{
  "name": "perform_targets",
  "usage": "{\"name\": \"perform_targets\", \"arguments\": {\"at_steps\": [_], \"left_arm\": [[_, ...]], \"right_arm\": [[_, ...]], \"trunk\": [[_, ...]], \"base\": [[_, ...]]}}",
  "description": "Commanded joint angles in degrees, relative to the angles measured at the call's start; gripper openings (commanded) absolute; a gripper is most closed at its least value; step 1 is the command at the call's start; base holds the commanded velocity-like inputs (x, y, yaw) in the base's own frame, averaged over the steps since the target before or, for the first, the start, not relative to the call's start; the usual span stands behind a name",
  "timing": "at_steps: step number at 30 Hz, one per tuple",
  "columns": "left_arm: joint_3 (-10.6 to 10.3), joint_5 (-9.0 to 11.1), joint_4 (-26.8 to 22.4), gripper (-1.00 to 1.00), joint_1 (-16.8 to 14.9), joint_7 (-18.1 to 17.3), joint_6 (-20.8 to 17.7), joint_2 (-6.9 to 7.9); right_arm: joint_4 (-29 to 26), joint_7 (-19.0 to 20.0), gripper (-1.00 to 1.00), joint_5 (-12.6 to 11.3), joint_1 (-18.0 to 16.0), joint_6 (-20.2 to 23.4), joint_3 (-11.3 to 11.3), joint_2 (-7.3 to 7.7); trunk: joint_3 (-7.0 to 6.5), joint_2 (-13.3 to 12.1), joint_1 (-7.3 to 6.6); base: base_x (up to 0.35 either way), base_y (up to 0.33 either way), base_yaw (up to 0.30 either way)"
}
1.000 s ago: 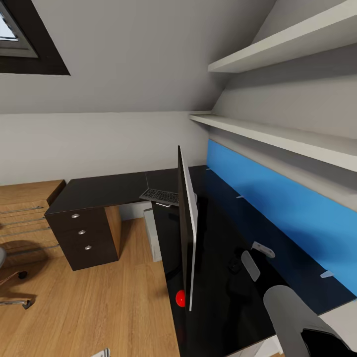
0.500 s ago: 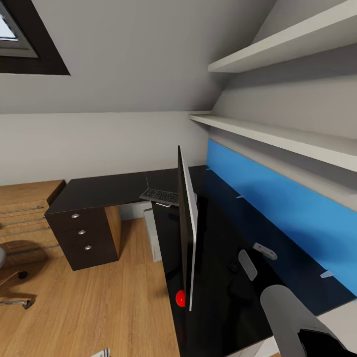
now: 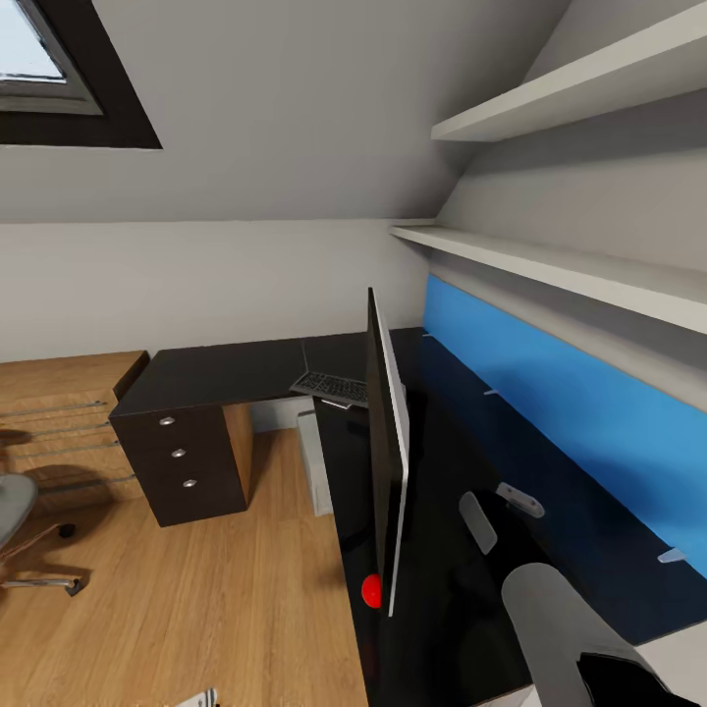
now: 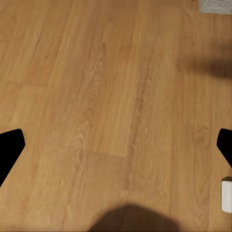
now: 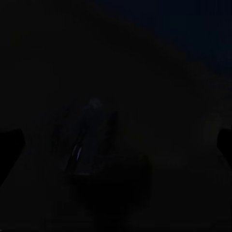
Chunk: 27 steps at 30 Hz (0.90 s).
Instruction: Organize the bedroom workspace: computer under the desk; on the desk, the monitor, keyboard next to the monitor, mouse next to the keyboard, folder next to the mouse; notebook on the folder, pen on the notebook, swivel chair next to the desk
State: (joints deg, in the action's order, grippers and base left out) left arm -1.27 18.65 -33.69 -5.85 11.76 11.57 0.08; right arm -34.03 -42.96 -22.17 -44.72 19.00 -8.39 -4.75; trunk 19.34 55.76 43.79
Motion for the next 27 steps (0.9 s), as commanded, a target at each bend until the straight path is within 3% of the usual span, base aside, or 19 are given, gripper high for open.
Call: {"name": "perform_targets", "arguments": {"at_steps": [1, 9, 27], "left_arm": [[-0.14, 0.33, 0.0, 1.0, -0.04, 0.18, 0.2, 0.01], [-0.14, 0.33, -0.04, 1.0, -0.04, 0.19, 0.28, 0.01], [-0.11, 0.33, -1.73, 1.0, -0.04, 0.1, 0.29, 0.03]], "right_arm": [[-0.15, -0.22, 1.0, -0.16, -0.01, 0.35, -0.13, -0.04], [-0.16, -0.19, 1.0, -0.16, -0.01, 0.34, -0.13, -0.02], [-0.42, 0.44, 1.0, 0.11, -0.01, 0.1, -0.22, 0.36]], "trunk": [[0.1, 0.05, 0.0], [0.19, 0.05, 0.0], [0.2, 0.05, 0.0]], "base": [[0.0, 0.0, 0.219], [0.0, 0.0, 0.091], [0.0, 0.0, 0.003]]}}
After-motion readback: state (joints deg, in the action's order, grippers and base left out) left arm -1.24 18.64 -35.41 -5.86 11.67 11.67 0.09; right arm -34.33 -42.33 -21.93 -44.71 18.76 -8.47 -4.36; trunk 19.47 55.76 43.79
